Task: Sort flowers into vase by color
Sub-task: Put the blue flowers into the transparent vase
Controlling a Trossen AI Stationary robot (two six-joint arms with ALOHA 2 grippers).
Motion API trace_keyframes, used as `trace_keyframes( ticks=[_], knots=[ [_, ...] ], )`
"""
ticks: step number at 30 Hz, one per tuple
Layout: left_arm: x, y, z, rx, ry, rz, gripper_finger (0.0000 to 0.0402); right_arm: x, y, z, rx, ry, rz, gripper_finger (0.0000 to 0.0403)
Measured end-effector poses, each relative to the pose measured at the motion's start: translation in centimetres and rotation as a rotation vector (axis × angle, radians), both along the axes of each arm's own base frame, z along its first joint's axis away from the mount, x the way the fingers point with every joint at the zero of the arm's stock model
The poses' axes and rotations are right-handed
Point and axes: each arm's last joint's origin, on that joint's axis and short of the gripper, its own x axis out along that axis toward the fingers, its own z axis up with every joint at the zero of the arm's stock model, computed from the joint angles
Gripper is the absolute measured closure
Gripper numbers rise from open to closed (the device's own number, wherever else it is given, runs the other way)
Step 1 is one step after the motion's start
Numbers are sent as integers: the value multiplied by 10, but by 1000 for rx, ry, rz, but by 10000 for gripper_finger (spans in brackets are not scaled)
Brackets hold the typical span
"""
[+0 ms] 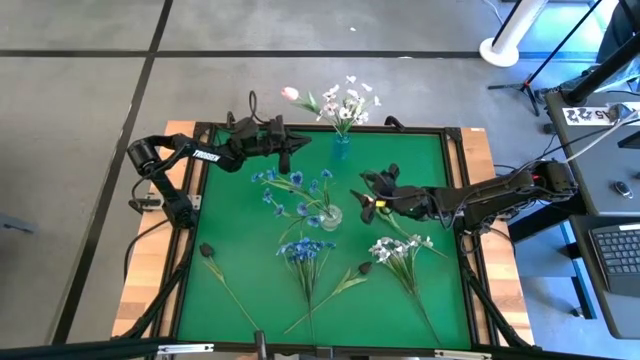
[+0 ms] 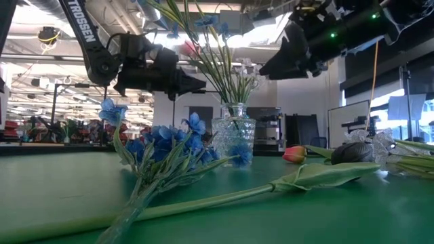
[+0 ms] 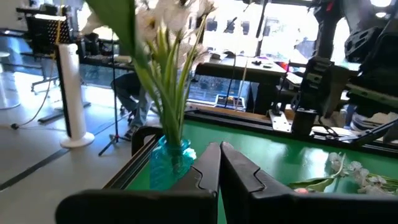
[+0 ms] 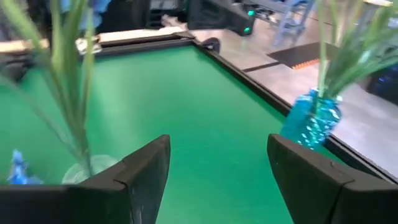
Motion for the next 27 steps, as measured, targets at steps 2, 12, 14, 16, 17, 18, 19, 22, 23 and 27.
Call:
trace_keyframes(
  ticks=[2,12,14,16,17,18,19,22,23,27],
  knots=[
    [0,1,-1,-4,6,21,401,0,-1,1,-1,-16,-23,135],
    [-2,2,14,110,-112,94,401,4,-1,13,-18,-45,-63,135],
    [-2,1,16,130,-114,95,401,4,-2,13,-20,-42,-113,135],
    [-3,1,19,142,-99,115,401,1,-8,11,-2,-49,-219,135],
    [-4,1,19,138,-83,127,401,0,-12,9,9,-42,-256,135],
    [-5,1,20,134,-64,137,401,-1,-18,7,27,-33,-278,135],
    [-6,0,21,132,-44,154,401,-1,-25,5,55,-24,-284,135],
    [-11,-1,27,105,4,186,401,-1,-48,2,157,-18,-234,135],
    [-13,-2,29,83,20,188,401,-1,-55,0,183,-16,-218,135],
    [-24,0,34,-3,55,168,401,-4,-83,-1,181,3,-200,135]
  ],
)
